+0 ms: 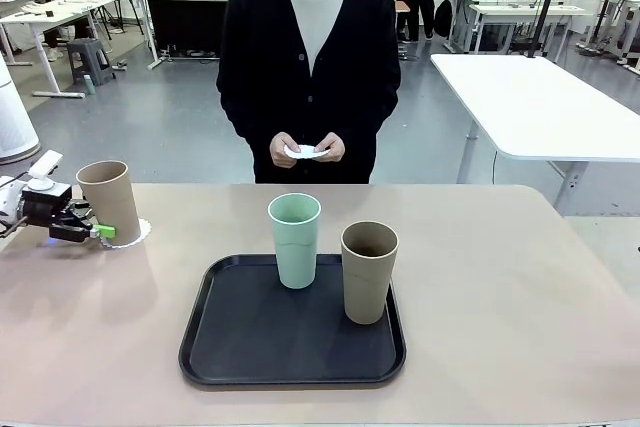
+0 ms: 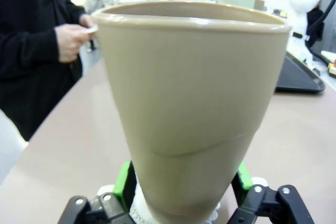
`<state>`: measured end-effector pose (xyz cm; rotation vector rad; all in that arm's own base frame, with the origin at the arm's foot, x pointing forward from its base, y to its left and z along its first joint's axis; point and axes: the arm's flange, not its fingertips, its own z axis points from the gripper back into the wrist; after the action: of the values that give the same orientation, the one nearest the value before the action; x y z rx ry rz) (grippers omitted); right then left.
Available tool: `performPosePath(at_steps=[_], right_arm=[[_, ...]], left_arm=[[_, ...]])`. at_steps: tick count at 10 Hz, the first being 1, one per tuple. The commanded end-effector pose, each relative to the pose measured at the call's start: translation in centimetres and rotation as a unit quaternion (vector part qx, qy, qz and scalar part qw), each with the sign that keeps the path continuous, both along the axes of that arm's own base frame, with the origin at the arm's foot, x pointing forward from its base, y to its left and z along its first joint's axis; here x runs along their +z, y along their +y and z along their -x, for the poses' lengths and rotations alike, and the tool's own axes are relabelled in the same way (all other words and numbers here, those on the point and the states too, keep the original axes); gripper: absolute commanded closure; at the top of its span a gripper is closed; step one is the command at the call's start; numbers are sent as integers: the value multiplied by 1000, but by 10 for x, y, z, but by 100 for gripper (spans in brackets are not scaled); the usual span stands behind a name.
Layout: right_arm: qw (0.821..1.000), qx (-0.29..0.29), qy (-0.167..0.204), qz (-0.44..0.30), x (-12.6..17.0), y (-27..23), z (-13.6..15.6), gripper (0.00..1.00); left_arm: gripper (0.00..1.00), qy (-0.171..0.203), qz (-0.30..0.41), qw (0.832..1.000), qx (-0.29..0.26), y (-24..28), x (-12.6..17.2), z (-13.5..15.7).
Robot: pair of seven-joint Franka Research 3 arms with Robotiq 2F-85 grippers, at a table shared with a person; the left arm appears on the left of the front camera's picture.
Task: Place coasters on the table and set cups on them.
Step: Pick up one Reusable plastic cup and place it on a coaster set by the human.
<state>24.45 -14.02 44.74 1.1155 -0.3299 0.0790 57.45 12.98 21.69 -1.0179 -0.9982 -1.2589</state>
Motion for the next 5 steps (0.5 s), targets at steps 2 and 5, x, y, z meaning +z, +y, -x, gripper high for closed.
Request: performPosePath(at_steps=[2,5], right_arm=[[1000,0,-5,-4,0,0,-2,0],[1000,0,-5,-4,0,0,-2,0]], left_arm=[[0,-2,-10,1000,-9,4,1,-1],[0,0,-6,1000,-6,7,5,-3]])
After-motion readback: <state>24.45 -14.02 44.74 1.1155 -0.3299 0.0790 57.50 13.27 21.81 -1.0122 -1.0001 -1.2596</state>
